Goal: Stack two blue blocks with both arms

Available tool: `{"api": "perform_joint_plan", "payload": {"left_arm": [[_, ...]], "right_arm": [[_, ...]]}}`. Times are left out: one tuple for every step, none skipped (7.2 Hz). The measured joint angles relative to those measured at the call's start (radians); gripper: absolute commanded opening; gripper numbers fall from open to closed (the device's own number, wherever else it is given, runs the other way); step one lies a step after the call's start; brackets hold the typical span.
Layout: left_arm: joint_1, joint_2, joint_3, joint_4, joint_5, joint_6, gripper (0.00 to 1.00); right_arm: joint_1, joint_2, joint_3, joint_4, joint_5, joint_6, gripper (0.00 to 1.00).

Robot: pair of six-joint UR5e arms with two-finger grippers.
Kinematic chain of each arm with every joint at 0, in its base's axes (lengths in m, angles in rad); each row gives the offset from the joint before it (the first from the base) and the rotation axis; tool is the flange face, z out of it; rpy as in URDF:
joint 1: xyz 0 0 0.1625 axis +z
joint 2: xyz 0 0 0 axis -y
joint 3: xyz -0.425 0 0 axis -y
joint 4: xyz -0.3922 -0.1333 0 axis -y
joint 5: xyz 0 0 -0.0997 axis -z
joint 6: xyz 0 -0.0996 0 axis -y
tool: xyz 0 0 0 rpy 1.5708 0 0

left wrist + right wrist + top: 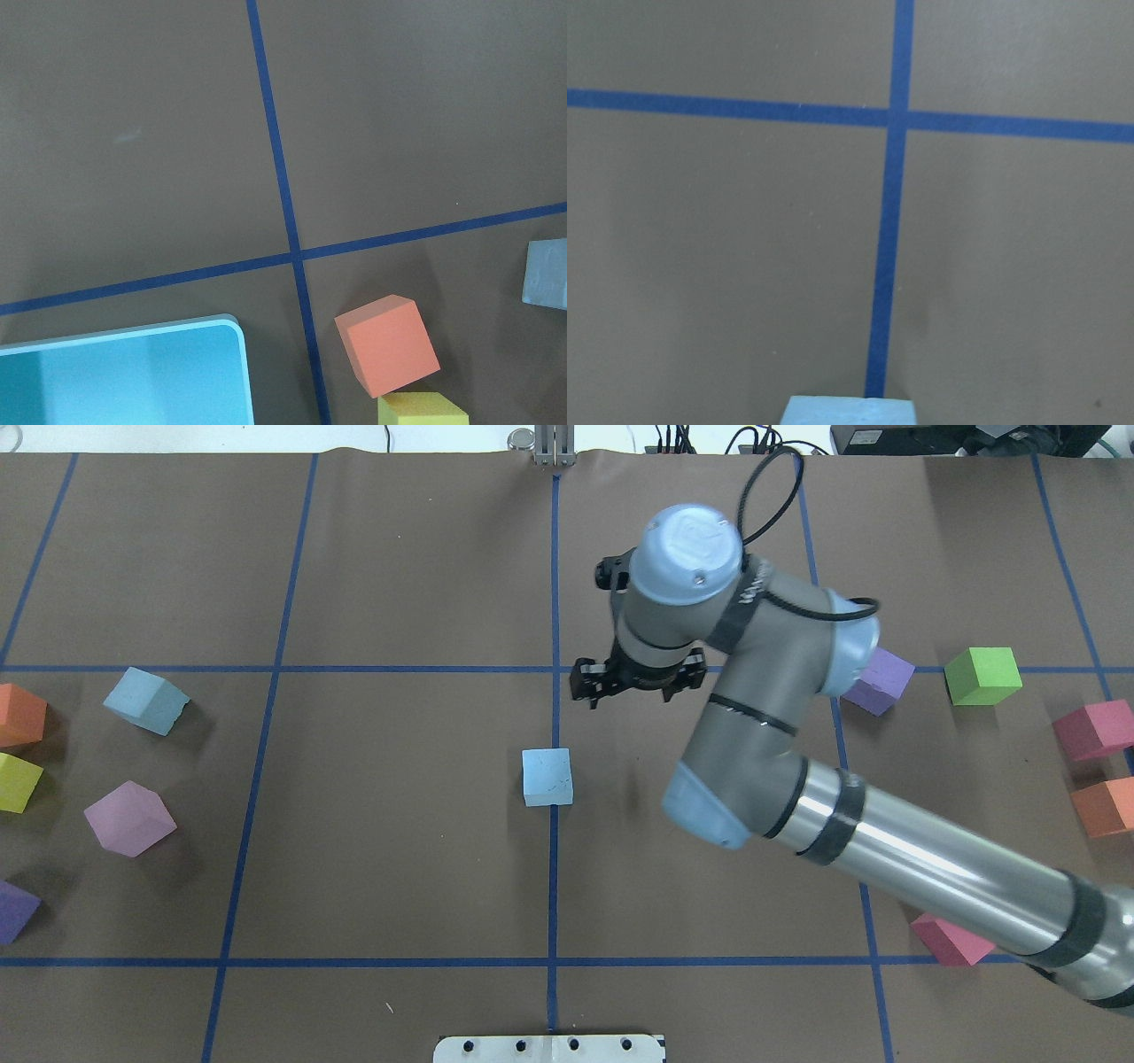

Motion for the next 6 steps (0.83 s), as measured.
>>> {"api": "perform_joint_plan", "payload": {"left_arm": [[0.032,-0.037,-0.007,-0.001,-0.001,-0.059,0.98],[0.084,-0.077,-0.014,-0.001,-0.001,-0.119,0.98],[0.146,-0.112,-0.026,-0.003,0.002,-0.181,0.98],[0.21,-0.132,-0.038,-0.022,0.007,-0.244,0.98],[0.272,-0.141,-0.042,-0.058,0.013,-0.303,0.98],[0.326,-0.145,-0.04,-0.092,0.029,-0.341,0.98]], "right_arm": [[0.096,-0.09,0.07,-0.001,0.066,-0.074,1.0],[0.218,-0.175,0.119,-0.001,0.14,-0.157,1.0],[0.362,-0.269,0.147,-0.003,0.212,-0.278,1.0],[0.502,-0.353,0.148,-0.021,0.257,-0.449,1.0],[0.645,-0.415,0.125,-0.066,0.275,-0.663,1.0],[0.765,-0.438,0.083,-0.12,0.283,-0.84,1.0]]}}
